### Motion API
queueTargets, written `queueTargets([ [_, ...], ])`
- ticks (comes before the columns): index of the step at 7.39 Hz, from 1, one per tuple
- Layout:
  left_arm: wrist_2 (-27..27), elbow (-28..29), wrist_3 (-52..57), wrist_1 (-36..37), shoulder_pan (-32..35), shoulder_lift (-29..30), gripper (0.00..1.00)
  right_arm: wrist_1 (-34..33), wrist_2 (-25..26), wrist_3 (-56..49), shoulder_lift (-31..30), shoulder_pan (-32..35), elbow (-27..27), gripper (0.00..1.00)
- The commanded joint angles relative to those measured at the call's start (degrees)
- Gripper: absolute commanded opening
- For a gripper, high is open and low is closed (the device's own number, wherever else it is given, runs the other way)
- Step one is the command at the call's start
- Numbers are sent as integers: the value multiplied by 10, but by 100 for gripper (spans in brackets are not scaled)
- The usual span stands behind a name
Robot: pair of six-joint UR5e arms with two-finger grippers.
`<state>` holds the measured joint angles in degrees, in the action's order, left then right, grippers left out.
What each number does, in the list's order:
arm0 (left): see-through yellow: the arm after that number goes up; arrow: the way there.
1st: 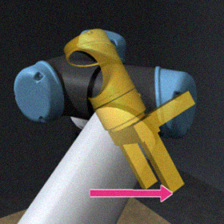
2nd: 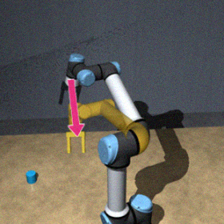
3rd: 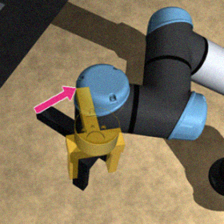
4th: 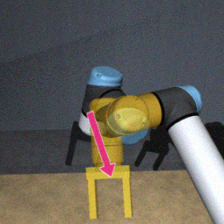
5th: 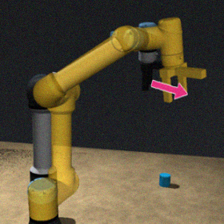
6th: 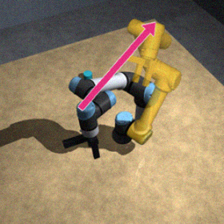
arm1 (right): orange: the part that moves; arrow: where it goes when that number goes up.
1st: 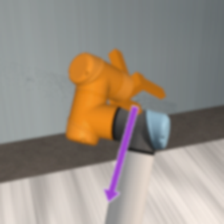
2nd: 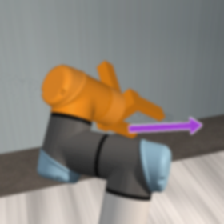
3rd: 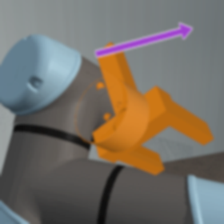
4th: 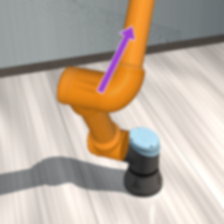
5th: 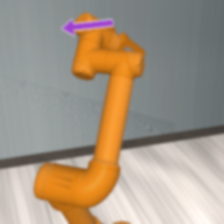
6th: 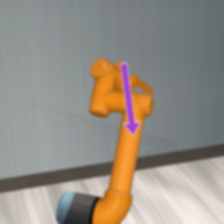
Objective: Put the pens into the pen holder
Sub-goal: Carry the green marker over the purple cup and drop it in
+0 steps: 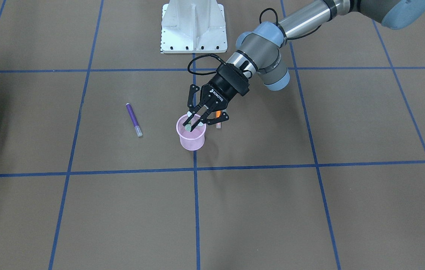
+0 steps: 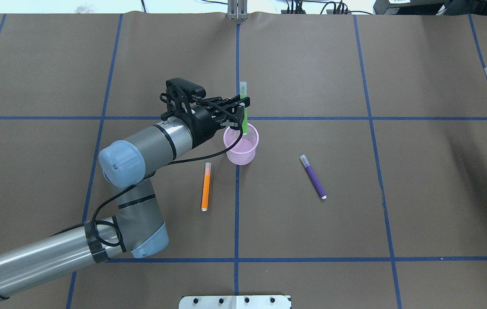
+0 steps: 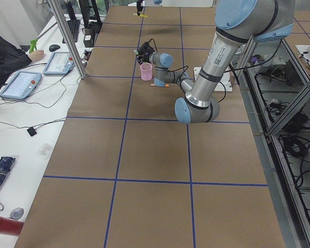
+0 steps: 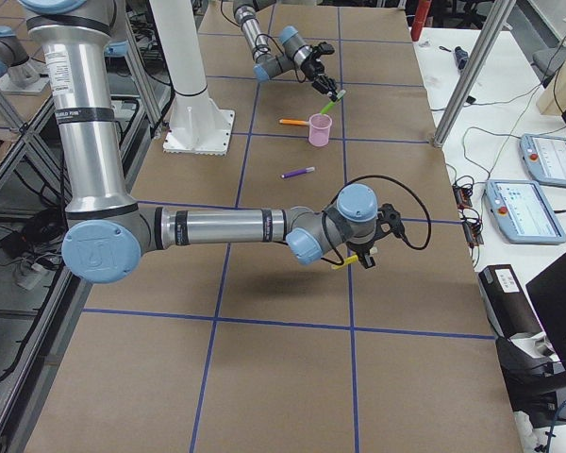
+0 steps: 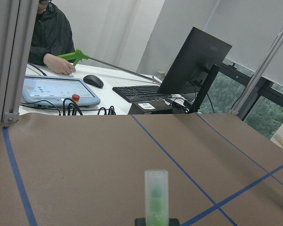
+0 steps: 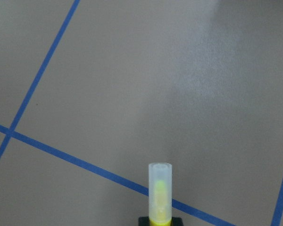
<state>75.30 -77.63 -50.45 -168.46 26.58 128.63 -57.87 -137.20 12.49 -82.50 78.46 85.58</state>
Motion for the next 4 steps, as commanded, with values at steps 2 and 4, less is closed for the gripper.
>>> queueTargets([
  [2,-5,39,1,-10,-5,9,0,11,0,11,4,1,6,0],
  [4,-4,45,1,-11,-6,5,0,12,0,12,5,1,12,0],
])
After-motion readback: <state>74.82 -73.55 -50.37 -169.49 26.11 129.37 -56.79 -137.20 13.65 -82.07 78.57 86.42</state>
